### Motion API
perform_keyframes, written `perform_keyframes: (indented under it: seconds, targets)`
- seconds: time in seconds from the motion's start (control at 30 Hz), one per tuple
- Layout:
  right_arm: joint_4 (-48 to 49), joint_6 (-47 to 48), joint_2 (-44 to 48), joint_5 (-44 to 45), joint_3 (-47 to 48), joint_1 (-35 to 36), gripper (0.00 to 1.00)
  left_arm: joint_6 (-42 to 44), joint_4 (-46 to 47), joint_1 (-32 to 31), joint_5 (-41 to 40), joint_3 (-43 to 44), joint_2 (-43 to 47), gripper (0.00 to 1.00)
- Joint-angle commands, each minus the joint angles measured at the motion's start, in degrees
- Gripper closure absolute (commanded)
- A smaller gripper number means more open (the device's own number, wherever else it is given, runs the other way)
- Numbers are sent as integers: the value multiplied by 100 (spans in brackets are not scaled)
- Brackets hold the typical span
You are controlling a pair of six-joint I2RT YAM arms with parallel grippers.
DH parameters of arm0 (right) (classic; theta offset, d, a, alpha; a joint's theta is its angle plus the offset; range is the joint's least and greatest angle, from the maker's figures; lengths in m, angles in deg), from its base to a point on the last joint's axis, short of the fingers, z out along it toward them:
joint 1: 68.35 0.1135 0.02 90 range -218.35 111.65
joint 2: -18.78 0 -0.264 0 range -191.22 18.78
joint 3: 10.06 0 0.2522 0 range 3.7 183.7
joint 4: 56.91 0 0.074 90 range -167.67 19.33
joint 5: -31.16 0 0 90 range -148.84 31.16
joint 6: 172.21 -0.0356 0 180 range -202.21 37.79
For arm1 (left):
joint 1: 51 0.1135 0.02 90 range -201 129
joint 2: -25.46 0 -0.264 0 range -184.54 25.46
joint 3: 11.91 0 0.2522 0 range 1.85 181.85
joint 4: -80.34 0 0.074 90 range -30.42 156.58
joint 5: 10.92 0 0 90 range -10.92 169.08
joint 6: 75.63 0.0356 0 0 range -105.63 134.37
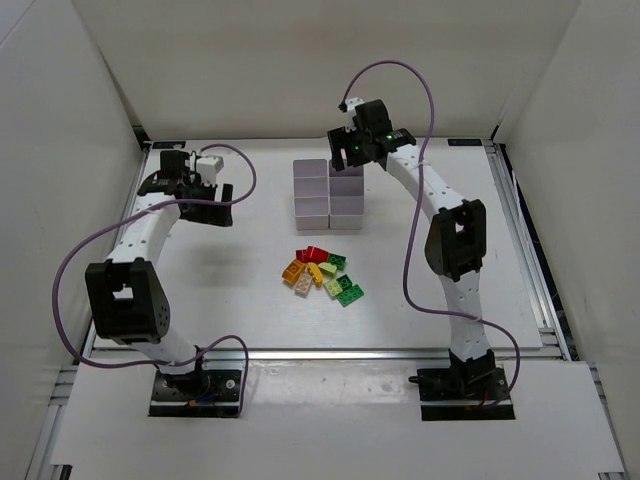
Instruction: Sort the legos into containers by color
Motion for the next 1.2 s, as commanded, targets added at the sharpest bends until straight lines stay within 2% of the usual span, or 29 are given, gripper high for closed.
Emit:
perform_keyframes:
  seconds: [0.0, 0.1, 0.13, 0.17, 0.23, 0.33, 0.43, 0.5, 0.57, 0.6, 0.67, 0.73, 0.97, 1.17]
  targets:
    - [149, 42, 587, -51, -10, 48, 18, 231, 20, -31, 448, 173, 249, 1]
    - [202, 34, 1359, -112, -545, 65, 13, 538, -6, -110, 1108, 32, 591, 0]
    - [220, 286, 1581, -112, -722, 65, 9, 661, -128, -110, 1222, 6, 679, 1]
    - [202, 349, 1757, -77, -898, 65, 6, 767, -190, -441, 1424, -55, 793, 1]
    - [185, 638, 2302, 63, -1502, 48, 1, 943, -313, -689, 1504, -152, 952, 1]
    - [141, 903, 2961, 222, -2328, -241, 1, 1259, -331, -1190, 1847, -389, 1128, 1]
    - [-26, 1062, 3419, 73, -2849, -882, 1, 1785, -331, -1875, 1997, -627, 1295, 1]
    - [-279, 1045, 3674, -311, -3236, -1602, 1, 2102, -331, -2348, 1988, -671, 1270, 1]
    - [-482, 1009, 3797, -594, -3447, -2356, 2, 2524, -322, -2544, 2058, -593, 1121, 1]
    - [-623, 974, 3824, -700, -3518, -2517, 2, 2682, -322, -2658, 2128, -427, 902, 4]
    - [-703, 974, 3955, -1052, -3693, -3139, 3, 3051, -331, -2677, 2374, -224, 637, 6]
    - [-756, 983, 4052, -1342, -3764, -3387, 3, 3385, -314, -2598, 2698, 40, 294, 7]
    - [-651, 1071, 4404, -1746, -4028, -3424, 3, 4405, -331, -2632, 2911, 699, -514, 8]
    - [-615, 1132, 4448, -1888, -4081, -3424, 3, 4828, -322, -2799, 2990, 1103, -1085, 13]
